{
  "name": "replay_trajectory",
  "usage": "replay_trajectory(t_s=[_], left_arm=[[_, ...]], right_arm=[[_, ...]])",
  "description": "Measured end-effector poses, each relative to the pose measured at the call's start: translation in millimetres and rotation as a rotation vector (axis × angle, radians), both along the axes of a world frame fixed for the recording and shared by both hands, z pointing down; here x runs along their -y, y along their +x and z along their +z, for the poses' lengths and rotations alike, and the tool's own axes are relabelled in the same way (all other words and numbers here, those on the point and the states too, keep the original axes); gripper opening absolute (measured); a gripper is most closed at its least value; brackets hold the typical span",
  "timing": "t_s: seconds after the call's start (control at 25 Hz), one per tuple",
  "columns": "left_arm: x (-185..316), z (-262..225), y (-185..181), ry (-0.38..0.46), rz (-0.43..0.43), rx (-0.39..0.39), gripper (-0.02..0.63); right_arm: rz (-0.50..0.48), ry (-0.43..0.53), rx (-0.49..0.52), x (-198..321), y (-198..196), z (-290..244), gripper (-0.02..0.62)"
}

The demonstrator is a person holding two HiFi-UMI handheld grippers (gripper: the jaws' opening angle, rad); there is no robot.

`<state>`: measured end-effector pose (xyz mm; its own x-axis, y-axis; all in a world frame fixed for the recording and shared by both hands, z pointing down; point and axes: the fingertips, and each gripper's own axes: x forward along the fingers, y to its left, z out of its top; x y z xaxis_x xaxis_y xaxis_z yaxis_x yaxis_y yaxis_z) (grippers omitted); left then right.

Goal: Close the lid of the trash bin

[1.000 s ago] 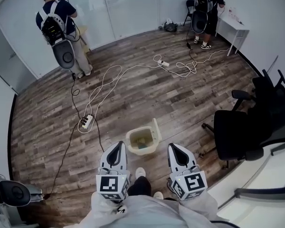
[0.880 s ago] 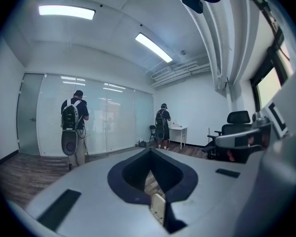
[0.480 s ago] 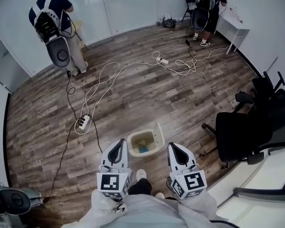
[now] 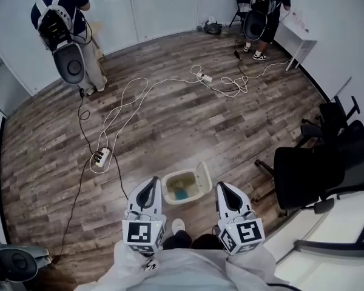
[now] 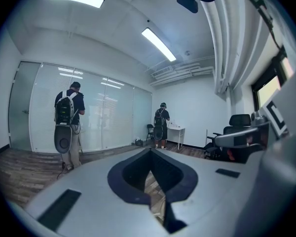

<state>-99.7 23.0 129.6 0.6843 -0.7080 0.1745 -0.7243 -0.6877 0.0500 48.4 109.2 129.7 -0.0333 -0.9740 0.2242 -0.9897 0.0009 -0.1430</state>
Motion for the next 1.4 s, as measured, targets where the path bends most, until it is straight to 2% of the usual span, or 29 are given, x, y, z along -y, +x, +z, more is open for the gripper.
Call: replay_trajectory(t_s=[0.28, 0.6, 0.96, 1.24, 1.4], left_arm=[[14.4, 26.5, 10.0, -0.054, 0.015, 0.028, 0.005], [35.0, 63.2, 41.5, -0.096, 0.022, 0.065, 0.005], [47.5, 121.4, 70.3, -0.126, 0.028, 0.096, 0.005], [58.4, 160.2, 75.2, -0.170, -0.010, 0.130, 0.005], [57.5, 191.5, 85.6, -0.187, 0.011, 0.151, 0.005]], right_arm=[[0.019, -0.053, 0.015, 15.1, 14.9, 23.0, 0.023], [0.027, -0.102, 0.030, 39.0, 51.5, 59.5, 0.023], [0.030, -0.171, 0.040, 52.3, 87.6, 119.2, 0.023], [0.035, -0.222, 0.063, 56.3, 104.6, 171.9, 0.023], [0.041, -0.247, 0.078, 59.2, 112.9, 204.9, 0.023]])
